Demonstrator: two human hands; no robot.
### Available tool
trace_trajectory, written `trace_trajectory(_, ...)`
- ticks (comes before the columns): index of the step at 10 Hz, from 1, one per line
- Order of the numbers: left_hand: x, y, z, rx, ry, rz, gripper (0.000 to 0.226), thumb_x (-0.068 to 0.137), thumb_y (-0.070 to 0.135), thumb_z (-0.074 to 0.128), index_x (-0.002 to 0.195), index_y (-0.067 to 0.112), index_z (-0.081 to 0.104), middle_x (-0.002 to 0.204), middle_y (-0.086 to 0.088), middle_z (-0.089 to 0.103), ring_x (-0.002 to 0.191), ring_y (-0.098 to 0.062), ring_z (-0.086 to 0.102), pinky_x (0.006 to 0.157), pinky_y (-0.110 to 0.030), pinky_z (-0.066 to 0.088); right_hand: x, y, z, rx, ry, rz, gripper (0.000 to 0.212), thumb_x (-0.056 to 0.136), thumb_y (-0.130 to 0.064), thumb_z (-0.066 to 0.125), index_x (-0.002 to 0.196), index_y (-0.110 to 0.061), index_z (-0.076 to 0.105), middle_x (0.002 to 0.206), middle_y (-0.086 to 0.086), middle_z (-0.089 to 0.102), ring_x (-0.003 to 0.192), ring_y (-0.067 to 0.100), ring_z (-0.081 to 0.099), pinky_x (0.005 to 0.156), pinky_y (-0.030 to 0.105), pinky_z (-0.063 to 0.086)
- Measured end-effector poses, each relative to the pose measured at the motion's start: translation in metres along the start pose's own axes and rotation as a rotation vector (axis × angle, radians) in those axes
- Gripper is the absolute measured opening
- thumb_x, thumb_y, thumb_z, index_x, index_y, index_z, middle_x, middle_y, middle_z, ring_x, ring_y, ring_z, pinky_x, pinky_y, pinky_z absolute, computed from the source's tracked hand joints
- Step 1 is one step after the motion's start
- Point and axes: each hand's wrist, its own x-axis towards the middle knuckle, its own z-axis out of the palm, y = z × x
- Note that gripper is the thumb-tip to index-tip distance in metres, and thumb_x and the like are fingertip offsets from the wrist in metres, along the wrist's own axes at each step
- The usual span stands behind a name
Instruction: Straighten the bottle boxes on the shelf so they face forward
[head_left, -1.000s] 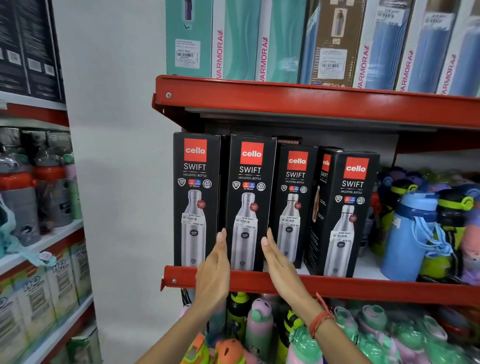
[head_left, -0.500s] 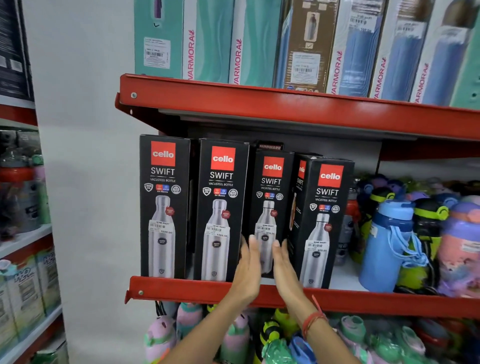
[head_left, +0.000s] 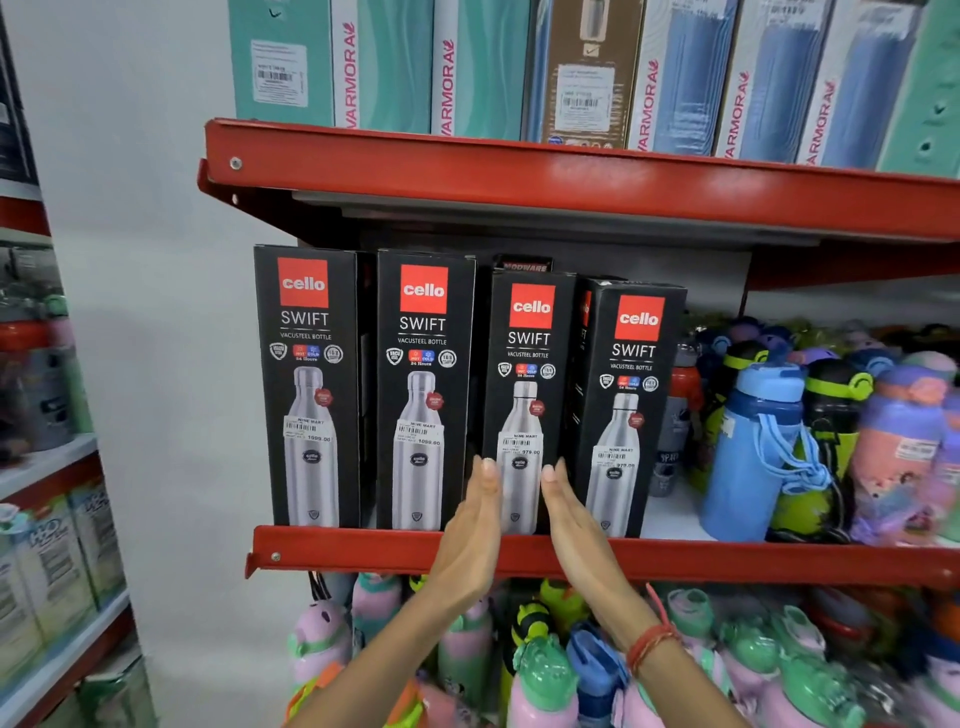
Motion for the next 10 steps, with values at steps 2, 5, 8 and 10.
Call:
trace_trajectory(2,0.003,-0.006,0.000,0.206,0.119,0.019,0.077,0.088,0.068,0.014,0.152,0.027,0.006,0.160,0.003,0.018,0.146,-0.016,0.018,0.116,-0.033,0.014,0.004,0.003,0.002,-0.002,0.050,-0.047,0.067,0.091,-0.066,0.024,0.148,-0.032,0.028,0.146,-0.012,0.041,0.136,0.016,0.040,0.113,0.036,0.026)
trace_trajectory(5,0.006,0.018,0.067,0.107,0.009,0.156,0.068,0.092,0.059,0.022,0.151,0.026,0.015,0.159,0.008,0.021,0.144,-0.006,0.019,0.120,-0.031,0.016,0.011,0.030,-0.049,0.042,0.417,-0.181,0.054,0.093,-0.052,0.037,0.144,-0.036,0.028,0.149,-0.006,0.030,0.140,0.017,0.027,0.114,0.042,0.024)
trace_trajectory(8,0.005,0.021,0.074,0.108,-0.004,0.088,0.069,0.089,0.063,0.015,0.150,0.031,0.017,0.157,0.013,0.022,0.144,-0.009,0.022,0.113,-0.024,0.016,0.008,0.036,-0.061,0.036,0.155,-0.162,0.064,0.089,-0.059,0.029,0.144,-0.054,-0.004,0.140,-0.028,0.016,0.129,0.000,0.024,0.104,0.026,0.024)
trace_trajectory(10,0.007,0.049,0.050,0.203,0.083,0.229,0.068,0.093,0.059,0.021,0.150,0.023,0.021,0.138,0.005,0.054,0.134,-0.006,0.038,0.109,-0.020,0.026,0.007,-0.004,-0.070,-0.089,0.355,-0.282,0.060,0.095,-0.049,0.034,0.150,-0.037,0.013,0.153,-0.004,0.030,0.139,0.012,0.028,0.101,0.023,0.023)
